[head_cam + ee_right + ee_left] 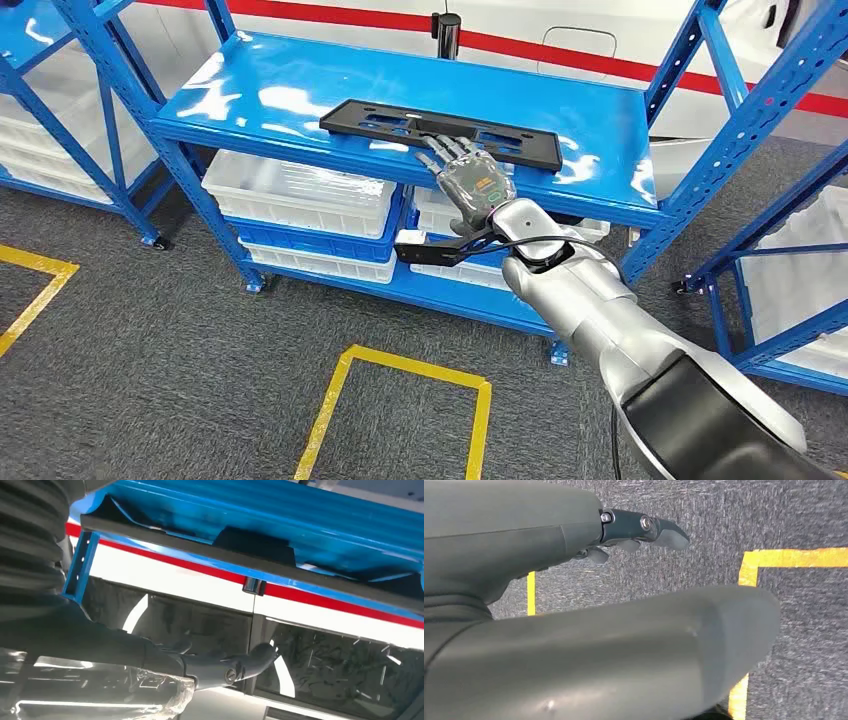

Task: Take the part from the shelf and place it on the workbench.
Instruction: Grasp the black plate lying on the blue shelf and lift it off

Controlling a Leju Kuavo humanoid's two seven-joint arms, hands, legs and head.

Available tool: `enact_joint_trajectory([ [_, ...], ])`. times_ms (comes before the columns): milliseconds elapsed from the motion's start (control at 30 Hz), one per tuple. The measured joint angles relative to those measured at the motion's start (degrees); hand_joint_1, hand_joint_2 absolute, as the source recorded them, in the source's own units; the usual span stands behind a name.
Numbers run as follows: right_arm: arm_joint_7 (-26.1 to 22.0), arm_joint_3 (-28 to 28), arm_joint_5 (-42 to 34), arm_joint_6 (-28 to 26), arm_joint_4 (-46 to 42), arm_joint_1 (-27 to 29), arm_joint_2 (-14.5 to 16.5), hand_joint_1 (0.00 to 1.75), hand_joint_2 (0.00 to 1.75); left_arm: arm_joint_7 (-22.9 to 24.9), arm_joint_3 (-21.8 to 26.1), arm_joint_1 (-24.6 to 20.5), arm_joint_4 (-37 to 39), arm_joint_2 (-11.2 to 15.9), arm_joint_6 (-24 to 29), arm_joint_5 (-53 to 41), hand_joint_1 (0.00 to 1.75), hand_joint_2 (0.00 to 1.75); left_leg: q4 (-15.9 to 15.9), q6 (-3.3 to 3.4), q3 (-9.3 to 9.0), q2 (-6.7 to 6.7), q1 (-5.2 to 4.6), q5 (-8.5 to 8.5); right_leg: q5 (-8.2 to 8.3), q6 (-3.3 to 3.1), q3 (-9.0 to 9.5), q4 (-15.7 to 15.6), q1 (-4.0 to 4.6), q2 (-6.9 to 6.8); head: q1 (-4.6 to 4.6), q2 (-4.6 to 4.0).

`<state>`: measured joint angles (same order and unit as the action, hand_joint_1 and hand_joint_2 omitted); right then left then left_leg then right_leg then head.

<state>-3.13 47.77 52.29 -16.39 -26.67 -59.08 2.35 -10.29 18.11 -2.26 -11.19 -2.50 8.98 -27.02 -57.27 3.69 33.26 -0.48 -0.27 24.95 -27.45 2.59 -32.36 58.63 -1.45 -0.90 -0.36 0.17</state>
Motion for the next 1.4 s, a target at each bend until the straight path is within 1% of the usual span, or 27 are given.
enact_joint_trajectory([
  [67,0.0,-0.1,0.0,0.0,0.0,-0.1,-0.2,0.00,1.75,0.0,0.0,0.0,0.0,0.0,0.0,0.0,0.00,0.00,0.0,0.06,-0.02,-0.03,0.02,-0.01,-1.48,-0.26,-2.23,4.0,0.00,0.17,0.07,0.00],
  [133,0.0,-0.2,0.0,0.0,0.0,0.0,-0.5,0.00,1.75,0.0,0.1,-0.1,0.0,0.0,0.1,0.0,0.00,0.00,0.0,0.12,-0.06,-0.18,0.03,0.03,-3.90,-0.59,-6.62,11.5,0.05,0.43,0.13,0.00],
  [167,0.1,-0.2,0.0,0.0,0.0,0.1,-0.6,0.00,1.75,0.0,0.1,-0.1,0.0,0.0,0.1,0.0,0.00,0.00,0.0,0.08,-0.10,-0.35,0.02,0.11,-4.44,-0.58,-8.48,14.0,0.09,0.52,0.10,0.00],
  [200,0.1,-0.2,0.0,0.0,0.0,0.2,-0.8,0.00,1.75,0.0,0.2,0.0,0.0,0.0,0.1,0.0,0.00,0.00,-0.1,-0.02,-0.19,-0.56,0.01,0.20,-4.10,-0.40,-9.31,14.5,0.14,0.58,0.12,0.00],
  [233,0.1,-0.3,0.1,0.0,0.0,0.3,-0.9,0.00,1.75,0.0,0.2,0.0,0.0,0.0,0.1,0.0,0.00,0.00,-0.1,-0.19,-0.36,-0.81,0.01,0.35,-2.88,-0.08,-9.19,12.9,0.19,0.63,0.13,0.00],
  [300,0.1,-0.3,0.3,0.1,0.0,0.3,-1.2,0.00,1.75,0.0,0.2,0.0,0.0,-0.1,0.1,0.0,0.00,0.00,-0.1,-0.71,-0.88,-1.11,-0.02,0.80,1.19,0.35,-6.15,4.5,0.25,0.64,0.14,0.01],
  [367,0.2,-0.2,0.6,0.4,0.0,0.2,-1.2,0.00,1.75,-0.1,0.2,0.0,0.0,-0.2,0.0,0.0,0.00,0.00,-0.1,-1.44,-1.18,-1.17,-0.07,1.36,2.98,-0.72,-3.79,-1.2,0.62,0.66,0.10,0.01],
  [433,0.2,-0.2,1.0,0.6,0.0,0.4,-1.0,0.00,1.75,-0.2,0.2,0.0,0.0,-0.2,-0.1,-0.1,0.00,0.00,-0.4,-2.23,-1.37,-1.10,-0.01,1.59,2.84,-2.38,-3.22,-2.2,0.89,0.75,-0.01,0.00],
  [533,0.4,-0.2,1.5,0.7,0.0,0.6,-0.8,0.00,1.75,-0.1,0.2,0.0,0.0,-0.1,-0.4,-0.3,0.00,0.00,-2.9,-3.31,-0.79,-0.47,0.55,2.71,2.87,-3.98,-1.20,-2.6,0.47,0.83,-0.13,0.00],
  [567,0.5,-0.2,1.7,0.7,0.0,0.6,-0.7,0.00,1.75,0.0,0.2,0.0,0.0,-0.1,-0.4,-0.3,0.00,0.00,-5.4,-3.68,0.46,-0.20,0.79,3.74,2.52,-4.41,-0.53,-2.7,0.45,0.85,-0.15,0.00],
  [633,0.5,-0.2,2.0,0.7,0.0,0.9,-0.4,0.00,1.75,0.3,0.2,0.1,0.0,-0.1,-0.2,-0.4,0.00,0.00,-12.0,-4.38,4.54,0.10,1.16,6.04,1.65,-4.92,0.48,-2.7,0.75,0.87,-0.22,0.00],
  [667,0.6,-0.2,2.1,0.7,0.0,1.2,-0.4,0.00,1.75,0.5,0.3,0.1,0.0,-0.1,0.0,-0.4,0.00,0.00,-14.5,-4.67,6.57,0.14,1.35,6.60,1.16,-4.96,1.01,-2.7,0.85,0.87,-0.21,0.00],
  [700,0.6,-0.2,2.2,0.8,0.0,1.5,-0.4,0.00,1.75,0.7,0.3,0.2,0.0,-0.1,0.1,-0.3,0.00,0.00,-15.1,-4.90,7.84,0.19,1.52,6.13,0.64,-4.89,1.62,-2.7,0.89,0.89,-0.22,0.00],
  [733,0.6,-0.2,2.3,0.8,0.0,1.7,-0.4,0.00,1.75,0.8,0.3,0.2,0.0,-0.1,0.1,-0.2,0.00,0.00,-13.6,-5.06,8.04,0.24,1.68,4.45,0.07,-4.77,2.34,-2.7,0.88,0.91,-0.21,0.00],
  [800,0.6,-0.2,2.4,0.8,0.0,1.9,-0.4,0.00,1.75,1.0,0.3,0.2,0.0,0.0,0.2,-0.2,0.00,0.00,-6.4,-5.13,6.06,0.46,1.87,-0.85,-1.14,-4.37,3.85,-2.8,0.80,0.91,-0.20,0.00],
  [833,0.6,-0.2,2.5,0.7,0.0,1.9,-0.3,0.00,1.75,1.0,0.3,0.2,0.1,0.0,0.2,-0.2,0.00,0.00,-3.4,-4.98,5.18,0.65,1.72,-2.25,-1.61,-4.11,4.54,-2.9,0.80,0.90,-0.16,0.00],
  [867,0.6,-0.2,2.7,0.7,0.0,1.9,-0.3,0.00,1.75,1.1,0.4,0.2,0.2,0.0,0.2,-0.2,0.00,0.00,-1.6,-4.59,4.45,0.85,1.47,-2.85,-2.00,-3.76,4.95,-3.1,0.86,0.90,-0.19,0.00],
  [933,0.6,-0.2,3.0,0.7,0.0,2.0,-0.2,0.00,1.75,1.0,0.4,0.3,0.3,0.0,0.2,-0.2,0.00,0.00,-0.9,-3.47,3.98,1.00,0.96,-2.30,-2.29,-2.98,5.82,-3.4,1.21,0.88,-0.25,0.00],
  [1000,0.6,-0.2,3.2,0.7,-0.1,2.0,-0.2,0.00,1.75,0.8,0.5,0.3,0.3,-0.1,0.3,-0.2,0.00,0.00,-0.3,-2.52,2.95,0.82,1.00,-2.57,-2.30,-2.23,5.58,-2.2,1.50,0.85,-0.25,0.00],
  [1067,0.5,-0.2,3.3,0.7,-0.2,1.8,-0.4,0.00,1.75,0.3,0.6,0.3,0.3,-0.2,0.3,-0.2,0.00,0.00,0.1,-1.86,2.00,0.57,1.07,-2.21,-2.29,-1.92,2.11,3.0,1.44,0.86,-0.19,0.00],
  [1100,0.4,-0.2,3.4,0.7,-0.2,1.9,-0.5,0.00,1.75,0.1,0.6,0.2,0.3,-0.2,0.4,-0.2,0.00,0.00,0.2,-1.56,1.64,0.43,1.06,-1.87,-2.80,-2.08,-0.77,7.0,1.35,0.87,-0.16,0.00],
  [1167,0.2,-0.2,3.4,0.8,-0.1,2.6,-0.8,0.00,1.75,-0.1,0.8,0.2,0.3,-0.2,0.4,-0.2,0.00,0.00,0.3,-1.17,0.69,0.03,0.99,-0.86,-5.10,-2.59,-6.41,13.7,1.35,0.87,-0.15,0.00],
  [1200,0.1,-0.2,3.5,0.9,-0.1,3.0,-0.9,0.00,1.75,-0.1,0.9,0.2,0.3,-0.2,0.4,-0.2,0.00,0.00,0.3,-1.15,-0.03,-0.24,0.94,-0.22,-5.98,-2.60,-8.39,14.9,1.35,0.87,-0.16,0.00],
  [1233,0.0,-0.2,3.5,0.9,-0.1,3.4,-1.0,0.00,1.75,-0.2,1.0,0.3,0.3,-0.2,0.4,-0.2,0.00,0.00,0.3,-1.19,-0.86,-0.49,0.88,0.43,-5.89,-2.35,-9.26,14.0,1.36,0.87,-0.15,0.00],
  [1267,-0.1,-0.2,3.5,0.9,-0.1,3.6,-1.1,0.00,1.75,-0.2,1.1,0.3,0.3,-0.2,0.4,-0.2,0.00,0.00,0.3,-1.26,-1.76,-0.68,0.81,1.09,-4.55,-1.96,-9.18,11.3,1.38,0.87,-0.13,0.00],
  [1333,-0.1,-0.2,3.5,0.9,-0.1,3.7,-1.4,0.00,1.75,-0.2,1.2,0.4,0.4,-0.3,0.3,-0.2,0.00,0.00,0.4,-1.52,-3.31,-0.87,0.67,2.50,0.57,-1.33,-7.78,3.4,1.61,0.85,-0.14,0.00],
  [1400,-0.1,-0.2,3.5,1.2,-0.1,3.7,-1.4,0.00,1.75,-0.2,1.2,0.3,0.4,-0.4,0.3,-0.2,0.00,0.00,0.7,-2.07,-4.42,-0.97,0.54,3.90,3.36,-1.85,-6.33,-1.4,2.05,0.85,-0.09,0.00],
])
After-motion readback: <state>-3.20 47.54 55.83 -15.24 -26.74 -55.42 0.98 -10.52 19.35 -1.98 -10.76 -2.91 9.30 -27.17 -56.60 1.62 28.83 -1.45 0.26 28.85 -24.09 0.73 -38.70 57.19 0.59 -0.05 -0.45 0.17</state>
